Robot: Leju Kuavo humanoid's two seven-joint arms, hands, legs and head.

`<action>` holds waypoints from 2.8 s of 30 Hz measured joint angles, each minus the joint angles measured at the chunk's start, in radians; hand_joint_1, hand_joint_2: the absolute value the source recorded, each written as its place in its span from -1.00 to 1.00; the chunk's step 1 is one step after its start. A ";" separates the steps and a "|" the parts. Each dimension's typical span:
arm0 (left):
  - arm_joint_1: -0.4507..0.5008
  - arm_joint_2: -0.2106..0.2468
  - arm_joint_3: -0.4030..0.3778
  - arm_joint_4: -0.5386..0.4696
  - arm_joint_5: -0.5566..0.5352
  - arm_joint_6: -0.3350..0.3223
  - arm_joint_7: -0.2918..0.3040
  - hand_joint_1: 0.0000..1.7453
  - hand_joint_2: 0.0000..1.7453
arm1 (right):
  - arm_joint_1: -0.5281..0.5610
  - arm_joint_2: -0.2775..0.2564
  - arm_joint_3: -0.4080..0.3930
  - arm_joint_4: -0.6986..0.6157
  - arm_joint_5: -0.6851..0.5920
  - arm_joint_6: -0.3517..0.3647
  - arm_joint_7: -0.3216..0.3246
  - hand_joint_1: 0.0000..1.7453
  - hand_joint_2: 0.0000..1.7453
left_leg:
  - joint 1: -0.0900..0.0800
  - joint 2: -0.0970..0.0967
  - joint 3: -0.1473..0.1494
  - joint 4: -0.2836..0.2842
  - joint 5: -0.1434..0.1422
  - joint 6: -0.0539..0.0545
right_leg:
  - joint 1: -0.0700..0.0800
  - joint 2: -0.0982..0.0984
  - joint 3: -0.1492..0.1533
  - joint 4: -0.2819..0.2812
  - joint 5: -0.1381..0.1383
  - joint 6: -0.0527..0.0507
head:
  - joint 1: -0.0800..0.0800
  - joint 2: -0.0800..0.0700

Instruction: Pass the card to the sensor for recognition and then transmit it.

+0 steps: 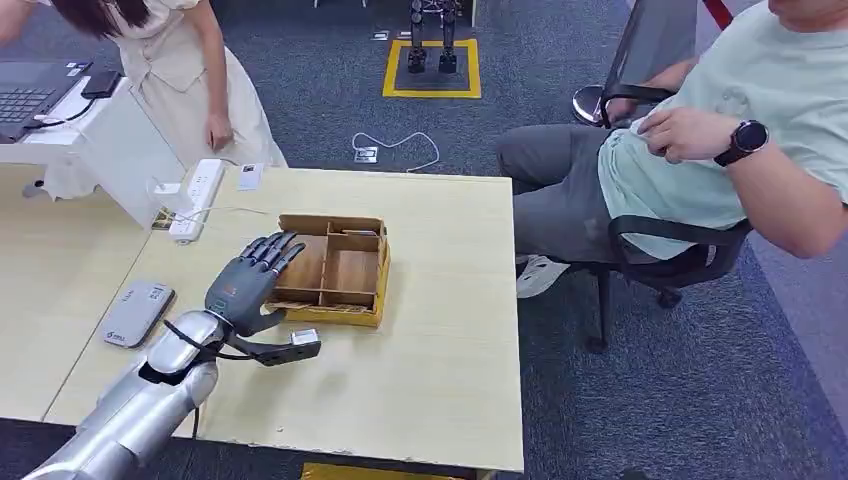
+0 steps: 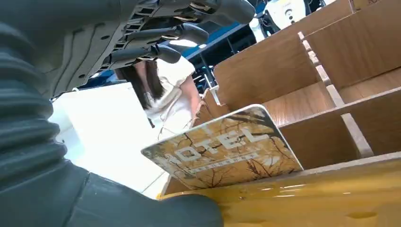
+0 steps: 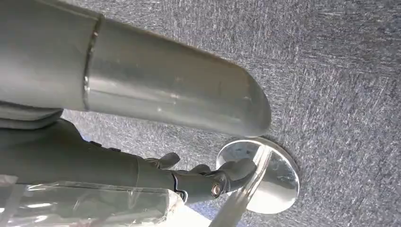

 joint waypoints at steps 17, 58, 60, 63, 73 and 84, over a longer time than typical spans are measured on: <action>0.016 0.039 0.000 -0.043 0.080 -0.075 -0.060 -1.00 1.00 | 0.003 0.000 0.000 0.000 -0.002 0.000 -0.002 -1.00 -1.00 | 0.000 0.000 0.000 0.000 0.000 0.000 | 0.000 0.000 0.000 0.000 0.000 0.000 | 0.000 0.000; 0.132 0.202 -0.018 -0.293 0.233 -0.209 -0.134 -1.00 1.00 | 0.004 0.000 0.000 0.000 -0.002 0.000 -0.015 -1.00 -1.00 | 0.000 0.000 0.000 0.000 0.000 0.000 | 0.000 0.000 0.000 0.000 0.000 0.000 | 0.000 0.000; 0.134 0.202 -0.020 -0.296 0.233 -0.209 -0.134 -1.00 1.00 | 0.004 0.000 0.000 0.000 -0.002 0.000 -0.015 -1.00 -1.00 | 0.000 0.000 0.000 0.000 0.000 0.000 | 0.000 0.000 0.000 0.000 0.000 0.000 | 0.000 0.000; 0.135 0.198 -0.024 -0.299 0.233 -0.207 -0.134 -1.00 1.00 | 0.003 0.000 0.000 0.000 -0.002 0.000 -0.015 -1.00 -1.00 | 0.000 0.000 0.000 0.000 0.000 0.000 | 0.000 0.000 0.000 0.000 0.000 0.000 | 0.000 0.000; 0.124 0.175 -0.036 -0.299 0.226 -0.207 -0.135 -1.00 1.00 | 0.003 0.000 0.000 0.000 0.001 0.000 -0.015 -1.00 -1.00 | 0.000 0.000 0.000 0.000 0.000 0.000 | 0.000 0.000 0.000 0.000 0.000 0.000 | 0.000 0.000; 0.122 0.166 -0.043 -0.299 0.226 -0.207 -0.135 -1.00 1.00 | 0.002 0.000 0.000 0.000 0.001 0.000 -0.015 -1.00 -1.00 | 0.000 0.000 0.000 0.000 0.000 0.000 | 0.000 0.000 0.000 0.000 0.000 0.000 | 0.000 0.000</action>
